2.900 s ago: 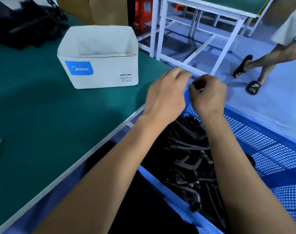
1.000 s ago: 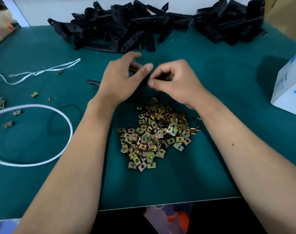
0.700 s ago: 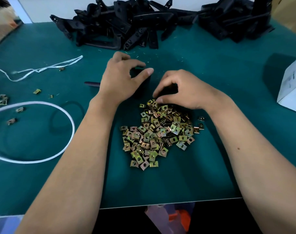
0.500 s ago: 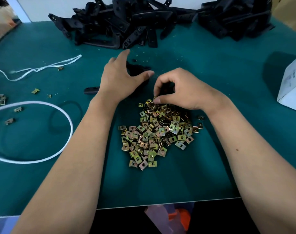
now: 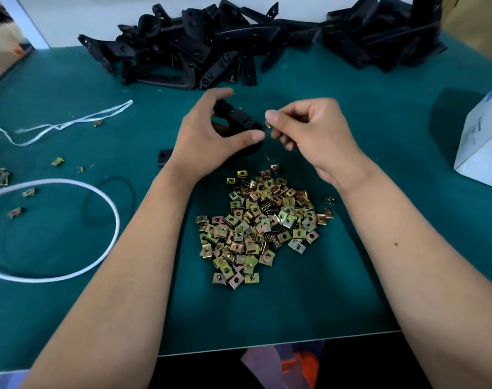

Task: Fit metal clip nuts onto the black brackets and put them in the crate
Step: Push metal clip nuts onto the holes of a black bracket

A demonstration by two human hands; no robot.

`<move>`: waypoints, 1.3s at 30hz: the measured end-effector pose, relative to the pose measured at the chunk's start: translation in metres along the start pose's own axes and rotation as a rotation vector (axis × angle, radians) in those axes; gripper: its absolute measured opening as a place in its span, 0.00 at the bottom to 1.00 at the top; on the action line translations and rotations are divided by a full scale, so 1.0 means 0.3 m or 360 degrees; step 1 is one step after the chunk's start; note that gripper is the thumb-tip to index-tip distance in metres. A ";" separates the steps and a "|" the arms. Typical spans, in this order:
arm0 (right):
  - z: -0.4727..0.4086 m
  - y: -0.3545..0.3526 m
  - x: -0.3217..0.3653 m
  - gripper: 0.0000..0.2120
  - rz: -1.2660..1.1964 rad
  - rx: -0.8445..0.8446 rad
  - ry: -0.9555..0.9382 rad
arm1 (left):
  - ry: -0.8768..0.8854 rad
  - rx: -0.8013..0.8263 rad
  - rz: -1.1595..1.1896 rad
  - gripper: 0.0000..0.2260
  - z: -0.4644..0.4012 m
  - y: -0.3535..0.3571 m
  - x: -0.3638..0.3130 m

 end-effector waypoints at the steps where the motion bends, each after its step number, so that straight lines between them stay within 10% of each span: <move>1: -0.003 -0.007 -0.006 0.06 -0.0023 -0.0034 0.0021 | 0.0044 0.0020 0.0003 0.39 0.003 0.002 -0.012; 39: 0.028 0.052 0.030 0.20 0.0383 -0.0031 -0.0135 | 0.0243 -0.0075 -0.0319 0.51 0.025 0.013 -0.080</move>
Point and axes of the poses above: each hand's wrist, its own z-axis away from the middle knuckle, its own y-axis out of the palm, x = y × z, the point moved 6 cm from there along -z, towards the middle knuckle, and after that the axes turned 4 degrees about -y, right-handed, at the moved point
